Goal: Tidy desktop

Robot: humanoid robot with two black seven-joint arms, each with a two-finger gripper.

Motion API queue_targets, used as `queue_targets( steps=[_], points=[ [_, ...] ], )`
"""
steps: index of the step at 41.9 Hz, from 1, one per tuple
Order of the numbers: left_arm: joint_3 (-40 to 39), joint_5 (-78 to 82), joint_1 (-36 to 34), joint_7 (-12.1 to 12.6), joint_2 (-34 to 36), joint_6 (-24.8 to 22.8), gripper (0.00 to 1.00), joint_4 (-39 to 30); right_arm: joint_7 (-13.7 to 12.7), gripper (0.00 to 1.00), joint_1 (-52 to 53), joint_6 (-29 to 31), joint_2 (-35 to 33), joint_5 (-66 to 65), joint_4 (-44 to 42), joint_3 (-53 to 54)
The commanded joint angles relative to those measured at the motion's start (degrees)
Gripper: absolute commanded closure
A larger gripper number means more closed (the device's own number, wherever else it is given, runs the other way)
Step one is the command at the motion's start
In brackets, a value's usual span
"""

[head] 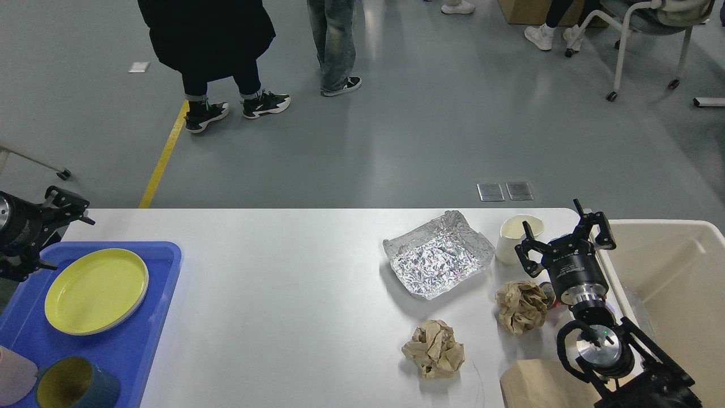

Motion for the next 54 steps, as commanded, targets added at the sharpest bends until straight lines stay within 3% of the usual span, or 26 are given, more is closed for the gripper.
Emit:
queue_targets(
  steps=[1,8,15,28,34,42,50,54],
  points=[
    [-3.02,0.0,-1.82,0.08,0.97,-3.87,0.04,-1.76,0.0,0.0,0.0,0.0,0.0,0.09,-0.02,0.0],
    [-10.48,0.0,-2.09,-0.36,4.04,-9.23,0.04,-2.11,0.0,0.0,0.0,0.0,0.0,0.01,-0.02,0.0],
    [-21.73,0.0,-0.07,-0.79,8.26,-9.5,0.04,-1.94,0.0,0.0,0.0,0.0,0.0,0.01,-0.02,0.0],
    [-49.76,0.09,18.46,-0.97,8.09,-8.71,0.04,-1.23,0.0,0.0,0.0,0.0,0.0,0.01,0.07,0.0],
    [-75.85,0.09,34.11,-2.29,1.95,-8.45,0.04,1.75,0.0,0.0,0.0,0.0,0.0,0.01,0.07,0.0],
    [-96.87,4.3,40.62,-3.25,-7.19,-3.88,0.04,5.27,0.0,0.0,0.0,0.0,0.0,0.09,0.07,0.0],
    [-115.68,8.07,49.85,-10.28,-15.02,0.61,0.04,4.66,0.0,0.0,0.0,0.0,0.0,0.01,0.07,0.0],
    [-125.26,13.26,53.36,-11.78,-18.8,1.13,0.04,3.34,0.0,0.0,0.0,0.0,-0.09,0.01,0.07,0.0]
  ],
)
